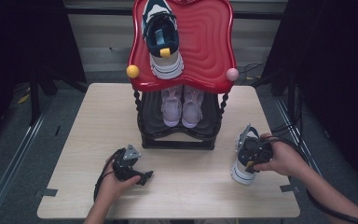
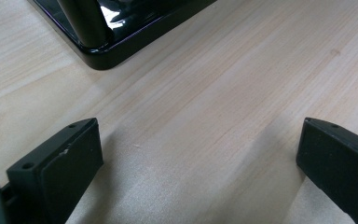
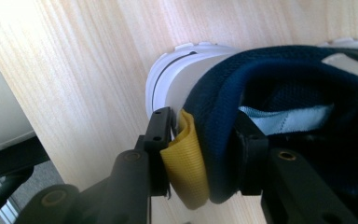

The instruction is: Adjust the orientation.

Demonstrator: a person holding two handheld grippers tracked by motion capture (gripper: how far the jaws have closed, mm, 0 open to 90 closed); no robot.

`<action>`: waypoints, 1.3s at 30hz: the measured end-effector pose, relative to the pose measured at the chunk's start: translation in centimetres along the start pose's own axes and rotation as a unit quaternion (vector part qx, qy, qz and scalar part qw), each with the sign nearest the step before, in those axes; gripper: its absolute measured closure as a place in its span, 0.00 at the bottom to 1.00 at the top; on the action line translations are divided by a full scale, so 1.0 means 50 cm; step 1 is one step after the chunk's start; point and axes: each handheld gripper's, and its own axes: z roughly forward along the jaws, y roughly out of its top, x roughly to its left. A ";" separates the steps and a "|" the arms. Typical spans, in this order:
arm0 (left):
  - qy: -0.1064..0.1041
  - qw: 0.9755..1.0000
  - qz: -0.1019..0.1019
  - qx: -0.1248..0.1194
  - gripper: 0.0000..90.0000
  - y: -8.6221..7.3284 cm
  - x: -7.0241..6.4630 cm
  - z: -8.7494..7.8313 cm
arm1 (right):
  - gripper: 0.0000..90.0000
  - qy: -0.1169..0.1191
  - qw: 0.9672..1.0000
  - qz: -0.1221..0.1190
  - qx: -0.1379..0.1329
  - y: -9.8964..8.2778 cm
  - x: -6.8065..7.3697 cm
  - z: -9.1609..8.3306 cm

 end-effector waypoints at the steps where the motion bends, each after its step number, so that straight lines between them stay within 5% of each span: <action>1: 0.000 1.000 0.000 0.000 0.00 0.000 0.000 0.000 | 0.73 0.001 1.000 -0.014 -0.003 0.001 -0.003 0.002; 11: 0.000 1.000 0.000 0.000 0.00 0.000 0.000 0.000 | 0.79 0.007 0.999 -0.033 -0.002 0.006 0.002 0.001; 14: 0.000 1.000 0.000 0.000 0.00 0.000 0.000 0.000 | 0.79 0.013 1.000 -0.014 0.003 0.006 0.007 -0.002; 16: 0.000 1.000 0.000 0.000 0.00 0.000 0.000 0.000 | 0.79 0.018 0.999 -0.038 -0.006 0.004 0.000 -0.001; 20: 0.000 1.000 0.000 0.000 0.00 0.000 0.000 0.000 | 0.77 0.032 0.999 -0.015 -0.018 0.003 0.000 -0.003; 23: 0.000 1.000 0.000 0.000 0.00 0.000 0.000 0.000 | 0.73 0.045 0.998 0.030 -0.033 0.004 -0.003 -0.004; 28: 0.000 1.000 0.000 0.000 0.00 0.000 0.000 0.000 | 0.73 0.053 0.998 0.040 -0.024 0.006 -0.009 0.010; 29: 0.000 1.000 0.000 0.000 0.00 0.000 0.000 0.000 | 0.75 0.056 0.997 0.057 -0.017 0.008 -0.004 0.010; 39: -0.001 1.000 0.002 0.002 0.00 0.000 0.001 0.000 | 0.81 0.049 0.998 0.042 -0.003 0.010 0.000 0.002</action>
